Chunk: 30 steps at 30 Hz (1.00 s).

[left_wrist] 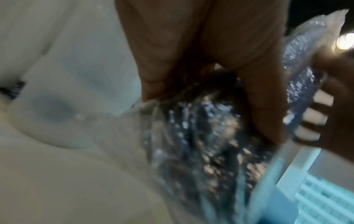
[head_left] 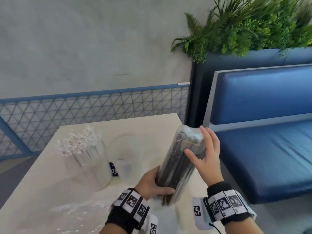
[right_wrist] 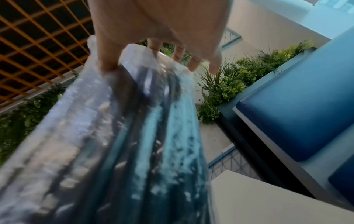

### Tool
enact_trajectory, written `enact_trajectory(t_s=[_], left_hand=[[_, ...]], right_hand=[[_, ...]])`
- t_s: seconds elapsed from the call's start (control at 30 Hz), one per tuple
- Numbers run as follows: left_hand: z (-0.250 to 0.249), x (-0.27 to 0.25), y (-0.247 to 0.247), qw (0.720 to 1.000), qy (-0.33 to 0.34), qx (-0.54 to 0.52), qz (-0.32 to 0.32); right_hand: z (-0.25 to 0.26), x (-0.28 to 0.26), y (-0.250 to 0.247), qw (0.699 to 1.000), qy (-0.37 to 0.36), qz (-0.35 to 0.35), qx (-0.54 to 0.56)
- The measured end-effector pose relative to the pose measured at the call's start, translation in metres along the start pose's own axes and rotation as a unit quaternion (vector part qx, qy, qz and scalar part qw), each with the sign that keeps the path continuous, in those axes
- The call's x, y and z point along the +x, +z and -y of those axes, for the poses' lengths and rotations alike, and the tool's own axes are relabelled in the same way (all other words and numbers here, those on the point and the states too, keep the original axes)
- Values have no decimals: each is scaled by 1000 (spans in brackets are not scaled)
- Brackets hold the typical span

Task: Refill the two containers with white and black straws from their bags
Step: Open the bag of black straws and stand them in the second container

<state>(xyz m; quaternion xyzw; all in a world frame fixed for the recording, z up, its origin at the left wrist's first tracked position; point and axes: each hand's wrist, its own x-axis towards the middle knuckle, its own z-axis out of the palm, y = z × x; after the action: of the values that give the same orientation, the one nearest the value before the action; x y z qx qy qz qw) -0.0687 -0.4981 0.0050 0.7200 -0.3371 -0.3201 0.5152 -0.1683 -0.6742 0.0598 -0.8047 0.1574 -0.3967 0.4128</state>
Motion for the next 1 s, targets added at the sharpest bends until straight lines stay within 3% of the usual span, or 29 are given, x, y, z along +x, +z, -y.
enact_trajectory(t_s=[0.07,0.13,0.33,0.53,0.67,1.0], left_hand=[[-3,-20,-3,999,-1,-26,39],[-2,-34,-3,999,15,-31,24],[-3,-58,-5,976,-1,-143,-164],[10,-74,-19,968,-24,-128,-215],[16,-73,-20,969,-27,-109,-220],[21,-68,-19,982,-15,-114,-149]], right_hand=[[2,-8,3,999,23,22,24],[6,-20,10,999,32,29,4],[35,-63,51,997,16,73,8],[39,-73,60,984,167,43,45],[33,-77,61,972,226,50,32],[39,-84,47,948,299,88,64]])
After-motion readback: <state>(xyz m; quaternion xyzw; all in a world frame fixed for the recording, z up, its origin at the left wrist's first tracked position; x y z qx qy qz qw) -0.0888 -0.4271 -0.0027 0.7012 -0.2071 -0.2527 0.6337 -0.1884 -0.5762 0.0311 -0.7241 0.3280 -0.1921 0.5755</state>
